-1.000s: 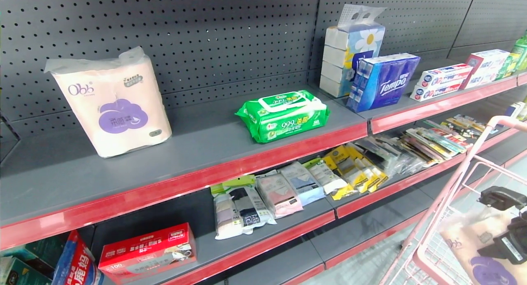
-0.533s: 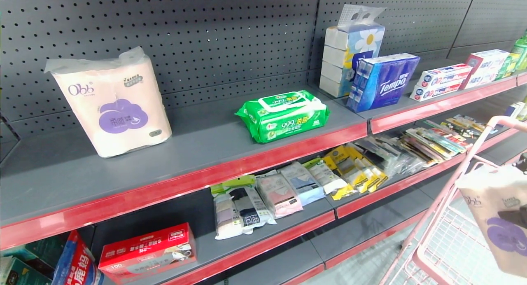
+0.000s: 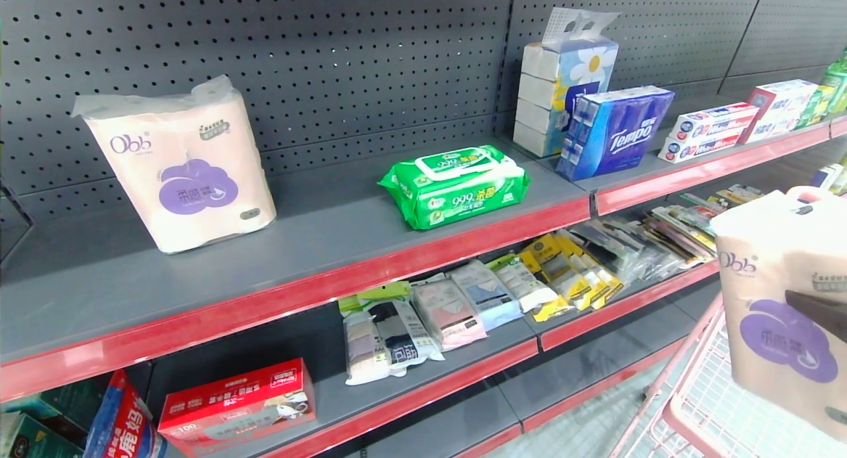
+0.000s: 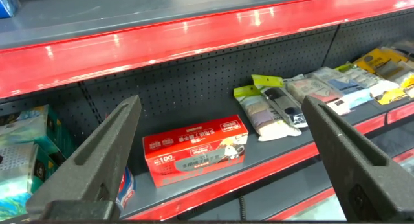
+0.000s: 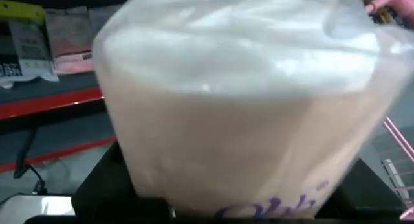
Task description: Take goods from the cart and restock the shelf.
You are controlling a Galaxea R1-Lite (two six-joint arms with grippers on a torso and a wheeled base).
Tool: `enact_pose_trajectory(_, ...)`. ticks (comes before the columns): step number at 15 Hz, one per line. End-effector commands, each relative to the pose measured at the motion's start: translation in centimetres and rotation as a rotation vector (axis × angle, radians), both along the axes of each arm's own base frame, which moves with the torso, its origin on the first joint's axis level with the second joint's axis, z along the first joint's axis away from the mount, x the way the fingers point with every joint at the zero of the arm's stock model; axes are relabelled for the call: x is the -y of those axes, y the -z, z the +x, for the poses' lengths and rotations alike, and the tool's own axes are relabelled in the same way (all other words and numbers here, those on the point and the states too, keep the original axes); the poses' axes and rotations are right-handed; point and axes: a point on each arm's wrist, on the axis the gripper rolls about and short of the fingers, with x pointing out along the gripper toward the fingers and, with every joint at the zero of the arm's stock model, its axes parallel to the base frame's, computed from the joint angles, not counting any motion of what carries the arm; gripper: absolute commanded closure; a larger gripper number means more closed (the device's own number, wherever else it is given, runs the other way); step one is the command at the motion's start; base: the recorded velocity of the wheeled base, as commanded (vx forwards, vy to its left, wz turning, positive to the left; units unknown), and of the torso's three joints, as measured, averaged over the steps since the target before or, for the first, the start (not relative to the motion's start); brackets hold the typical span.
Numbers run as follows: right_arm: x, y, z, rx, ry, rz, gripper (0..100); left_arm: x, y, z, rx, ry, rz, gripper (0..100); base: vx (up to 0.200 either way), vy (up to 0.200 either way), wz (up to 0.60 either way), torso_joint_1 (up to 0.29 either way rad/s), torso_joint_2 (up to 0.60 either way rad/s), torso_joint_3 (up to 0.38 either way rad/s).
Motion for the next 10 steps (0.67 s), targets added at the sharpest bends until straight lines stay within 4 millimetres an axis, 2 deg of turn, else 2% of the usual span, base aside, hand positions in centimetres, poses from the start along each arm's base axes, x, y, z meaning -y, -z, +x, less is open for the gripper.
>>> enact_pose_trajectory(1,-0.4,-1.2,-3.0,0.131,-0.025,0.022,100,0.0,0.0,0.0,-0.001,0.0,-0.001,0,0.0,0.0,0.0,0.0,0.0,0.0)
enact_pose_trajectory(3,-0.4,-2.7,-3.6,0.197,-0.028,0.009,100,0.0,0.0,0.0,-0.001,0.0,0.0,0,0.0,0.0,0.0,0.0,0.0,0.0)
enact_pose_trajectory(10,-0.3,-2.7,-4.2,0.212,-0.021,-0.004,100,0.0,0.0,0.0,-0.001,-0.001,0.0,0,0.0,0.0,0.0,0.0,0.0,0.0)
